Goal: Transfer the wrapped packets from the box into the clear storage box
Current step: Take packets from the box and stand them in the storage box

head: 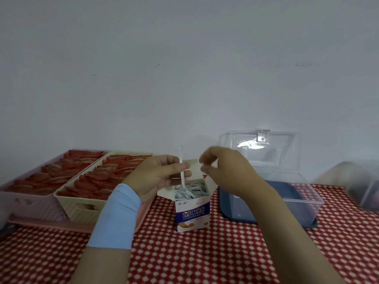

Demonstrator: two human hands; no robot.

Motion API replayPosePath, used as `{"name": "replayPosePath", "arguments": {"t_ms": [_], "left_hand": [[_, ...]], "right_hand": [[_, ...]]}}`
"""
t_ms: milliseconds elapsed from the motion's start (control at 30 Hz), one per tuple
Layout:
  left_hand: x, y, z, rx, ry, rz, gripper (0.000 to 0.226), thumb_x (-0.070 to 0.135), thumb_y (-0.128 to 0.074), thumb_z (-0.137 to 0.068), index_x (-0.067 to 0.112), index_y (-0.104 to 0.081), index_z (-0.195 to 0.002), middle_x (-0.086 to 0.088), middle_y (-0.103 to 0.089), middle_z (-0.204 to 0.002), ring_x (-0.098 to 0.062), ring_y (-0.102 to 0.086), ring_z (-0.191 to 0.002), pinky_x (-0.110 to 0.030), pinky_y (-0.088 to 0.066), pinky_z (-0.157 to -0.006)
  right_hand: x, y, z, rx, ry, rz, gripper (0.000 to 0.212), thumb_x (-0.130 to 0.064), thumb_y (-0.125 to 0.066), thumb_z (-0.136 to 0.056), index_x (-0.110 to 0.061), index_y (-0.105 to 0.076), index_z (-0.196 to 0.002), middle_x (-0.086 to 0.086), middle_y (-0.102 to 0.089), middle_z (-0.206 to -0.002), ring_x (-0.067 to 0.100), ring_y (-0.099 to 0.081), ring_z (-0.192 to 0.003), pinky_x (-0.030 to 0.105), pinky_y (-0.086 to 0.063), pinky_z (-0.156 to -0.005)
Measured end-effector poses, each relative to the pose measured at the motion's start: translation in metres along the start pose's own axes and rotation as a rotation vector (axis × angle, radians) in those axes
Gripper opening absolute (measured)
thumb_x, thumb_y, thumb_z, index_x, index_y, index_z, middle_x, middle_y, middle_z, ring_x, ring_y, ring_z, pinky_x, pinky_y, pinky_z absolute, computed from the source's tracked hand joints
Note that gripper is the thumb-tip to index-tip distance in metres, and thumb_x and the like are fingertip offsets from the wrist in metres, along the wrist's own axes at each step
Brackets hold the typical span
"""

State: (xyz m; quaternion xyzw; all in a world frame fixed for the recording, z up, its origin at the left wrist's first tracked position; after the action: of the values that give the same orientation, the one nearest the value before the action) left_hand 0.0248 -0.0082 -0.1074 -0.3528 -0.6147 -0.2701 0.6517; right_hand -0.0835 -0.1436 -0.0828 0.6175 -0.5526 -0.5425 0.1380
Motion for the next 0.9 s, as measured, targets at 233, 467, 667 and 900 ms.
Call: {"name": "replayPosePath", "arguments": {"t_ms": [233, 467, 667, 900], "left_hand": [[0.002, 0.011, -0.005, 0.153, -0.054, -0.049, 0.011, 0.004, -0.073, -0.086, 0.002, -0.063, -0.089, -0.019, -0.074, -0.104, -0.03, -0.074, -0.094, -0.04, -0.062, -0.081], [0.001, 0.011, -0.006, 0.179, -0.07, -0.079, 0.009, 0.005, -0.073, -0.087, 0.003, -0.064, -0.087, -0.02, -0.073, -0.105, -0.029, -0.075, -0.092, -0.036, -0.062, -0.076], [0.004, 0.011, -0.004, 0.195, -0.096, -0.125, 0.01, 0.007, -0.073, -0.087, 0.004, -0.064, -0.088, -0.017, -0.074, -0.103, -0.026, -0.076, -0.089, -0.028, -0.06, -0.067], [0.004, 0.014, -0.006, 0.203, -0.107, -0.153, 0.012, 0.009, -0.074, -0.087, 0.004, -0.064, -0.09, -0.014, -0.074, -0.104, -0.024, -0.076, -0.088, -0.031, -0.061, -0.071]], "right_hand": [[-0.013, -0.026, 0.001, -0.112, 0.184, 0.496, 0.015, -0.045, -0.064, -0.091, -0.041, -0.075, -0.1, -0.012, -0.064, -0.109, 0.015, -0.044, -0.103, 0.035, -0.029, -0.088], [-0.014, -0.038, 0.004, -0.115, 0.192, 0.669, 0.021, -0.047, -0.055, -0.096, -0.041, -0.072, -0.106, -0.009, -0.061, -0.117, 0.021, -0.039, -0.121, 0.061, 0.0, -0.114], [-0.016, -0.038, 0.003, -0.147, 0.168, 0.65, 0.018, -0.045, -0.058, -0.095, -0.042, -0.073, -0.105, -0.013, -0.06, -0.12, 0.019, -0.039, -0.125, 0.065, 0.012, -0.113], [-0.005, -0.017, -0.001, -0.038, 0.11, 0.229, 0.013, -0.047, -0.06, -0.092, -0.042, -0.072, -0.089, -0.023, -0.068, -0.1, 0.001, -0.05, -0.1, 0.036, -0.021, -0.098]]}}
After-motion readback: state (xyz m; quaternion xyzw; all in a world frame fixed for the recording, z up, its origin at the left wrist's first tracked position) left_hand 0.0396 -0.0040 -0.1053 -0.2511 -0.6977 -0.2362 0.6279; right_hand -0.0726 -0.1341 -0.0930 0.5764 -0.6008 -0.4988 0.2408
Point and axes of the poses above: each hand's wrist, its own z-axis away from the middle knuckle, its own y-axis out of the back of the hand, x = y × z, the point moved 6 cm from there along -z, towards the middle knuckle
